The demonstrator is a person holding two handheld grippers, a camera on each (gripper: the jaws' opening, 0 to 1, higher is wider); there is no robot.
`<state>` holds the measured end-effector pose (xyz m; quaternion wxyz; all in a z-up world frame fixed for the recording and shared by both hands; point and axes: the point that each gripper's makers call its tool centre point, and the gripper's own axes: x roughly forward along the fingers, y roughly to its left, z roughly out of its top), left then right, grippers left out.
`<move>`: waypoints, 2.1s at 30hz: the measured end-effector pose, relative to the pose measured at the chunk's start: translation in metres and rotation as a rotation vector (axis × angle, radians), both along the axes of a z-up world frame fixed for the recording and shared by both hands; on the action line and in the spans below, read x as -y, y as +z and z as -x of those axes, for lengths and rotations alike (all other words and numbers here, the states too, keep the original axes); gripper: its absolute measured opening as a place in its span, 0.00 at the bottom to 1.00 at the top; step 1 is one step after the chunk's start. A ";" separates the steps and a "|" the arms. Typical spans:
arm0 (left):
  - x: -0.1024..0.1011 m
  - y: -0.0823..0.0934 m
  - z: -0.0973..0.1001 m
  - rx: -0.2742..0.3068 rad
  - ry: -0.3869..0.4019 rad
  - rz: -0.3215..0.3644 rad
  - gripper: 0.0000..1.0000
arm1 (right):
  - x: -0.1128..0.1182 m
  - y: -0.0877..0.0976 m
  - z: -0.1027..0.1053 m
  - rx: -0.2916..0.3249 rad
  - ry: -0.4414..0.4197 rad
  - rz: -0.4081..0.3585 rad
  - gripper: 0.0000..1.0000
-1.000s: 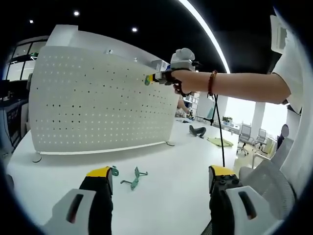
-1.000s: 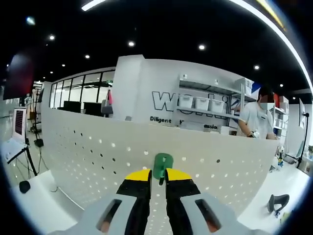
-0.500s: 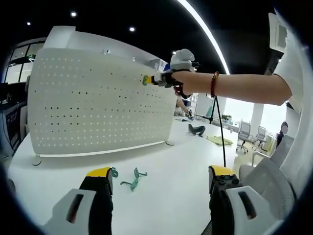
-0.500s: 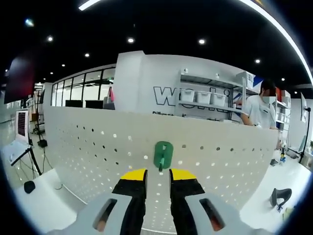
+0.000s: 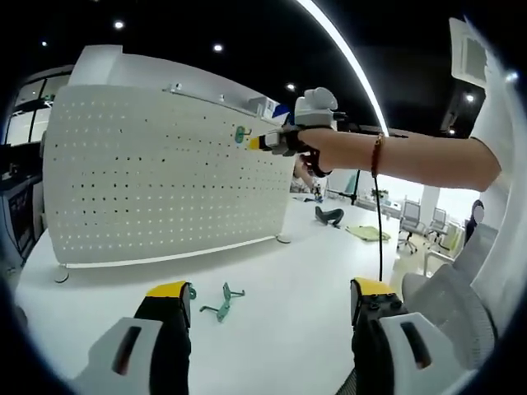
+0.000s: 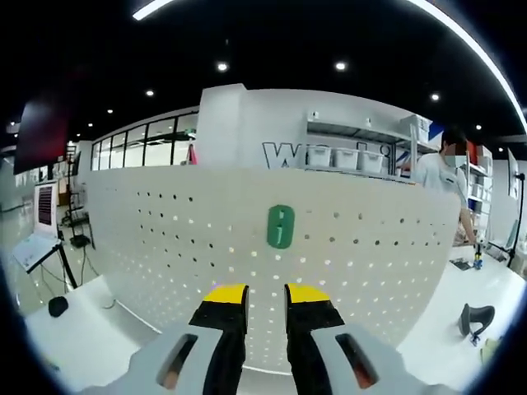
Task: Insert the hook assembly into the mounting plate slot until the hook locks in place.
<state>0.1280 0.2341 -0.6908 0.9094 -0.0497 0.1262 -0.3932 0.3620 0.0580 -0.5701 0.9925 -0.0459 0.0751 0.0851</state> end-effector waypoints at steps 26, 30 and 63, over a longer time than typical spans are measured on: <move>0.009 -0.001 -0.005 -0.015 -0.021 -0.062 0.76 | -0.040 -0.043 0.042 -0.064 0.143 -0.077 0.17; 0.010 0.002 -0.006 -0.013 -0.023 -0.060 0.76 | -0.044 -0.052 0.046 -0.074 0.166 -0.082 0.18; -0.027 0.020 0.000 0.016 -0.123 -0.090 0.75 | -0.055 -0.066 0.137 -0.106 0.117 -0.068 0.32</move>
